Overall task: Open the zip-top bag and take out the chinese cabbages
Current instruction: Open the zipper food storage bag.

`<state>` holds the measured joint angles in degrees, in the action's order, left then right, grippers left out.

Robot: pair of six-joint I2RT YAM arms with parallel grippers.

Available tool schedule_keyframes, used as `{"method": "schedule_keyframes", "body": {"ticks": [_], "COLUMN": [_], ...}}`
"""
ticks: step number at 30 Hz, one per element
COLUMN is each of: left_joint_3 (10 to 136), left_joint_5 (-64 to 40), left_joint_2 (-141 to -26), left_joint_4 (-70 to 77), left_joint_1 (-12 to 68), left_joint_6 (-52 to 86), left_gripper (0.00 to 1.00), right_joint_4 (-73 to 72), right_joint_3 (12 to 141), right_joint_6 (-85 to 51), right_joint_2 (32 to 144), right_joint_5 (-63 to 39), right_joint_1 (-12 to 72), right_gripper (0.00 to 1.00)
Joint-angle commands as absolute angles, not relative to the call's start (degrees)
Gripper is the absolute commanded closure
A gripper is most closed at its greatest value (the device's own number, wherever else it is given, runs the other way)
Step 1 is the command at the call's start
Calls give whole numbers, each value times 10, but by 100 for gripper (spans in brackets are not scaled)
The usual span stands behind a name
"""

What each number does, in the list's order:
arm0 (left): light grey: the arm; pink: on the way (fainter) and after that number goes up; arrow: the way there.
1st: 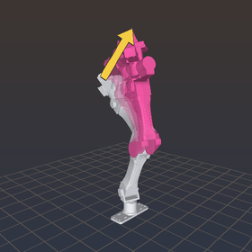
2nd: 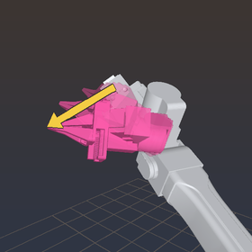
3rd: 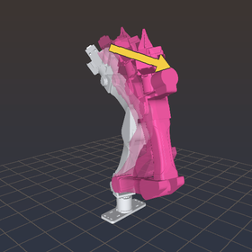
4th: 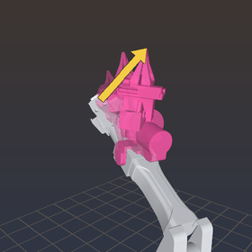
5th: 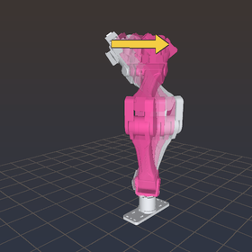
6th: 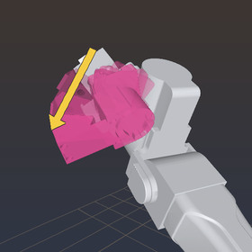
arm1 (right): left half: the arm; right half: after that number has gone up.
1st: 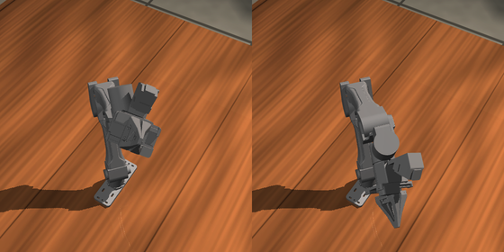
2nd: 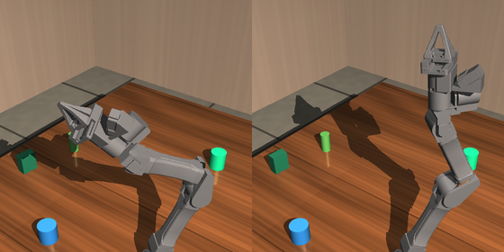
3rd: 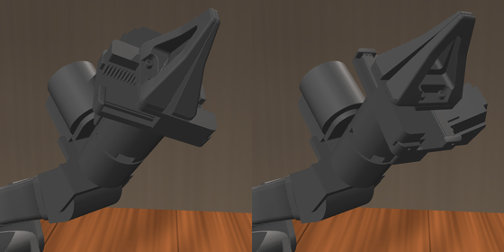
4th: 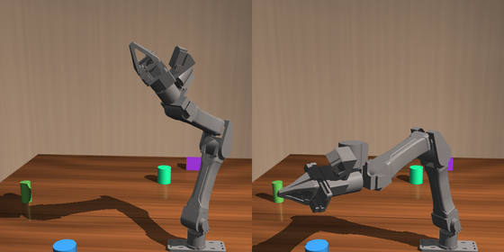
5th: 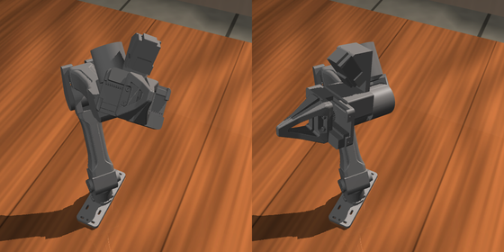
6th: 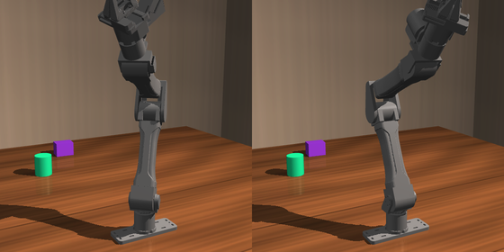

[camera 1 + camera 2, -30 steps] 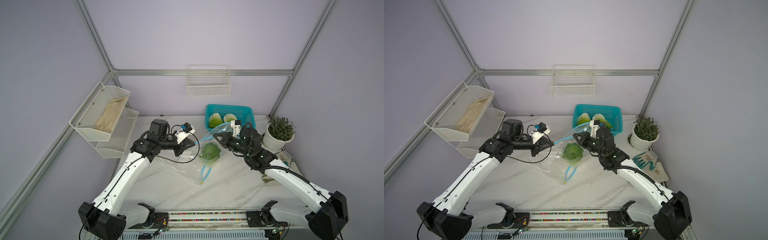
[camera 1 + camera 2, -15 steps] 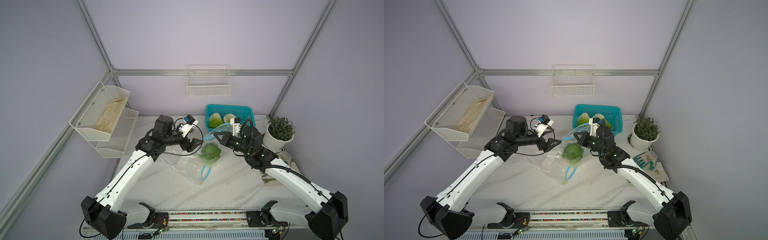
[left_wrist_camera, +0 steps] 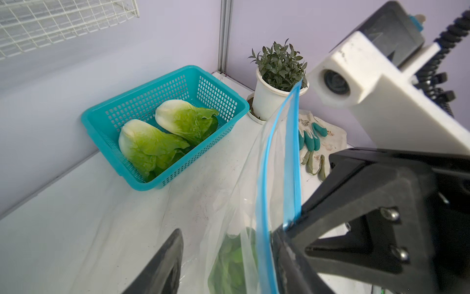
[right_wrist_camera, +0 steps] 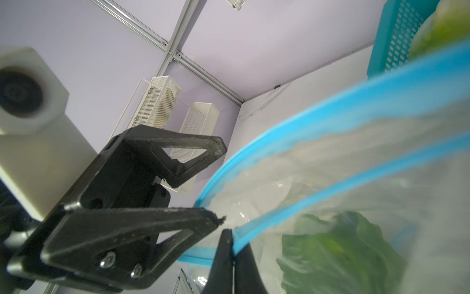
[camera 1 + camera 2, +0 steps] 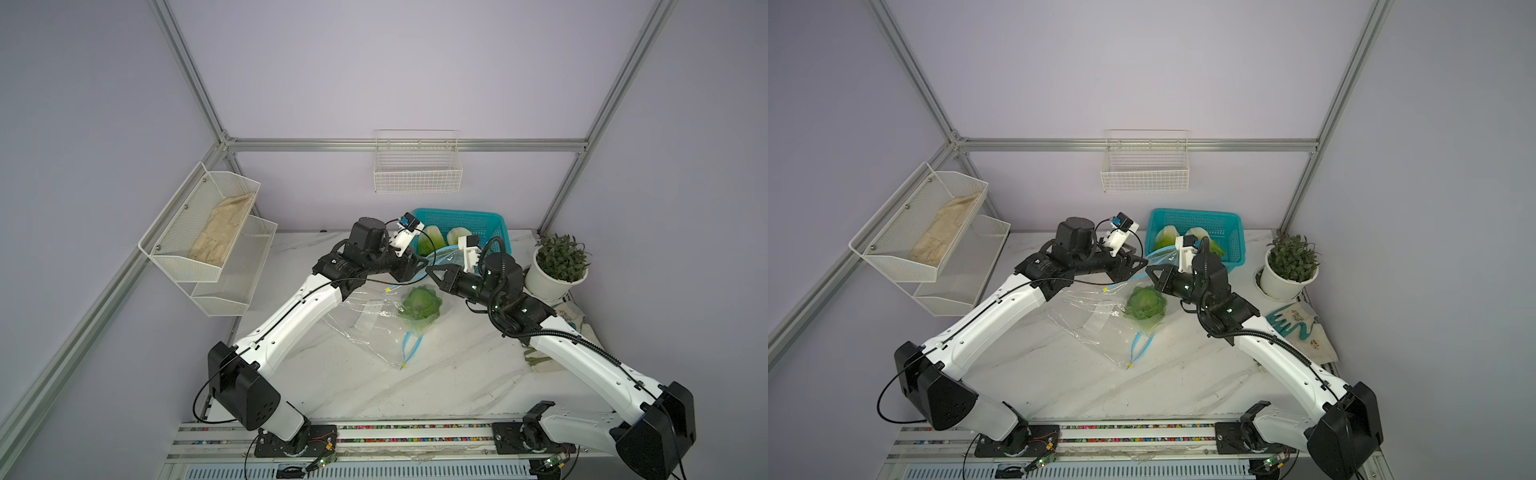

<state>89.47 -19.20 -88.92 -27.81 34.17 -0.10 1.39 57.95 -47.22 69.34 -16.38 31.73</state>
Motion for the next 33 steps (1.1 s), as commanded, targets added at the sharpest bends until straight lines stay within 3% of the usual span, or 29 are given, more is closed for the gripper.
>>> {"method": "schedule_keyframes", "body": {"ticks": [1,9,19,33], "left_joint_3": [939,946,942,920], "left_joint_5": [-175,-158,-83,64], "left_joint_2": [-893,-881,-787,-644], "left_joint_4": [-277,-283,-296,-432], "left_joint_1": [345,346,345,302], "left_joint_6": [3,14,32,27], "left_gripper": [57,100,100,100], "right_joint_4": [17,39,82,40], "right_joint_3": [578,605,742,919], "right_joint_6": [-468,-444,-404,-426], "right_joint_2": [689,699,767,986], "right_joint_5": [-167,-172,-199,-302], "right_joint_1": [319,319,349,388], "right_gripper": [100,100,100,100]}}
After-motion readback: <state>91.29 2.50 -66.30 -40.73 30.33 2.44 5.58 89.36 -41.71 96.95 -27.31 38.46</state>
